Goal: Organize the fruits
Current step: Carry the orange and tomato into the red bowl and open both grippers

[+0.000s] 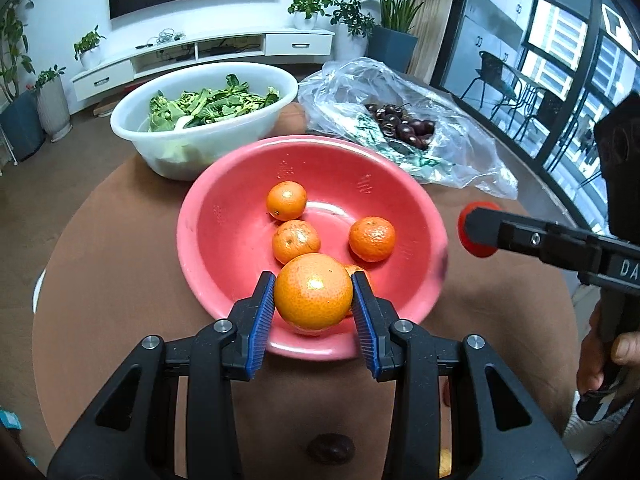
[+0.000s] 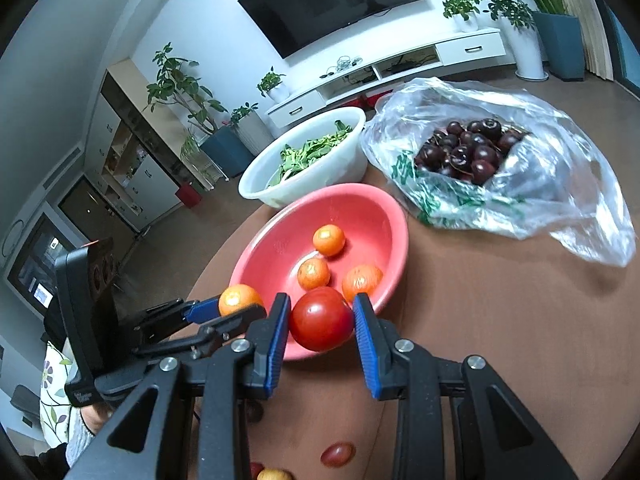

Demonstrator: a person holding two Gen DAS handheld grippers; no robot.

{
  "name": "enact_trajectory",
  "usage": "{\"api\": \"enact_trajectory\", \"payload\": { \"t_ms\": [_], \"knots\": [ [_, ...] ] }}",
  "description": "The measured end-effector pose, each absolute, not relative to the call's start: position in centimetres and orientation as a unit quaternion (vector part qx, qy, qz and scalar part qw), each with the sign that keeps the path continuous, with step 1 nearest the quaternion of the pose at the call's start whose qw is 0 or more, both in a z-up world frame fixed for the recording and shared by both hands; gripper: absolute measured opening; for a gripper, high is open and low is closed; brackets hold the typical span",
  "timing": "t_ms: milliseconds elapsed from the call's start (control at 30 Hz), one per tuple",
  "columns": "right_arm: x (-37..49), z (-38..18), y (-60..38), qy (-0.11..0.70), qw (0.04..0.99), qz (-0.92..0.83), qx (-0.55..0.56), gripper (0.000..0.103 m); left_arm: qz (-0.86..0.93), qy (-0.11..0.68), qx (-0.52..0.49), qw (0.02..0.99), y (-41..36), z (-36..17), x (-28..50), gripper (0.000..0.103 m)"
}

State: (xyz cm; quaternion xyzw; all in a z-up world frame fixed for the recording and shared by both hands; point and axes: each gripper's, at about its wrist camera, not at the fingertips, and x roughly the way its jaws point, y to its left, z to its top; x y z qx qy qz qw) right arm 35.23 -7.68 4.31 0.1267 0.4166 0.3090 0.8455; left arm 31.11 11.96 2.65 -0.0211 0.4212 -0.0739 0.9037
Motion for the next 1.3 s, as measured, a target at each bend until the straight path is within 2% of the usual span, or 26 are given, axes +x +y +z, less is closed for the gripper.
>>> {"api": "enact_trajectory", "payload": {
  "t_ms": [533, 600, 667, 1033, 1100, 1167, 1300],
  "knots": [
    [39.4, 3.3, -4.5, 0.424, 0.848, 0.305, 0.094, 0.035, -0.053, 0.428, 0.008, 0.902, 11.9, 1.3, 32.7, 0.036],
    [39.9, 3.0, -4.1, 0.426, 0.848, 0.302, 0.090, 0.035, -0.049, 0.424, 0.009, 0.904, 12.0, 1.3, 32.7, 0.046],
    [40.3, 2.7, -3.7, 0.428, 0.849, 0.298, 0.084, 0.036, -0.046, 0.415, 0.011, 0.909, 12.0, 1.6, 32.6, 0.051],
    [40.7, 2.0, -2.5, 0.428, 0.854, 0.289, 0.058, 0.036, -0.042, 0.410, 0.003, 0.911, 12.6, 1.8, 32.3, 0.051],
    [40.3, 2.4, -2.8, 0.422, 0.857, 0.289, 0.060, 0.038, -0.043, 0.408, 0.002, 0.912, 12.6, 1.9, 32.1, 0.051],
    [40.1, 2.7, -2.9, 0.415, 0.862, 0.285, 0.056, 0.045, -0.043, 0.406, 0.003, 0.913, 12.4, 2.1, 31.8, 0.051],
    [39.7, 3.4, -3.2, 0.410, 0.865, 0.286, 0.056, 0.045, -0.042, 0.402, 0.010, 0.915, 12.2, 2.3, 31.1, 0.051]
  ]
}}
